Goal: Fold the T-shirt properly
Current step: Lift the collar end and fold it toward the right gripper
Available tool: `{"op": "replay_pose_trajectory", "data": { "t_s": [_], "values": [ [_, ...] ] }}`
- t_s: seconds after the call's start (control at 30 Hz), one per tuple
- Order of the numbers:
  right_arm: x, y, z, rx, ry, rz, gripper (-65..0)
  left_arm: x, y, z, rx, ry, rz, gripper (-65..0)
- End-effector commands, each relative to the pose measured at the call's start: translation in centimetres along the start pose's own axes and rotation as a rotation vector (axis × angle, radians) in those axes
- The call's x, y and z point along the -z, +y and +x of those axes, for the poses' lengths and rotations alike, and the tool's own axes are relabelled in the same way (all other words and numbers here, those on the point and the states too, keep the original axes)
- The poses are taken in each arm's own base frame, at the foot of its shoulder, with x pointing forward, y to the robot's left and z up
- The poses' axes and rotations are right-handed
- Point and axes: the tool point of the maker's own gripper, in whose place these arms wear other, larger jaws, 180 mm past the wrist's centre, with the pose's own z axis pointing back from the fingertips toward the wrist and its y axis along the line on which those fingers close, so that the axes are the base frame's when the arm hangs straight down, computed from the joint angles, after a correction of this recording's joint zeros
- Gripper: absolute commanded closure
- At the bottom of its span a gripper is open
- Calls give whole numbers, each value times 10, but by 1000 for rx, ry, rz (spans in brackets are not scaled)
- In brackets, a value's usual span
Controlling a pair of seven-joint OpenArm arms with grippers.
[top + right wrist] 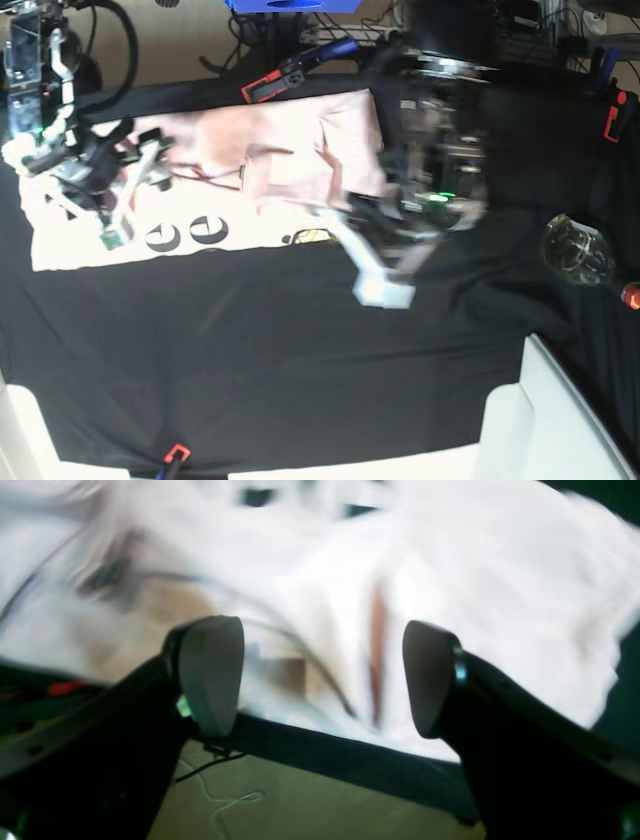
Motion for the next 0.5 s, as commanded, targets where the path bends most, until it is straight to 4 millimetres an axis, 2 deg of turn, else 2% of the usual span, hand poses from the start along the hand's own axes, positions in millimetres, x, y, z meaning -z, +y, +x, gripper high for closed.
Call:
{"op": "replay_pose_trajectory", "data": {
  "t_s": [0.0, 0.1, 0.2, 0.33, 0.47],
  "values": [
    [-7, 3, 17, -31, -57, 2, -469, -7, 18, 14, -11, -48, 38, 0],
    [-8, 35, 26, -132, -72, 73, -469, -25, 84, 0, -110, -37, 203, 0],
    [-4, 62, 32, -240, -63, 137, -469, -45, 131, -17, -207, -35, 313, 0],
    [-2, 95, 34, -331, -51, 209, -469, -63, 166, -40, -276, -15, 393, 0],
    [-2, 122, 45, -421, -75, 264, -469, -73, 182, -56, -224, 30, 434, 0]
  ]
}}
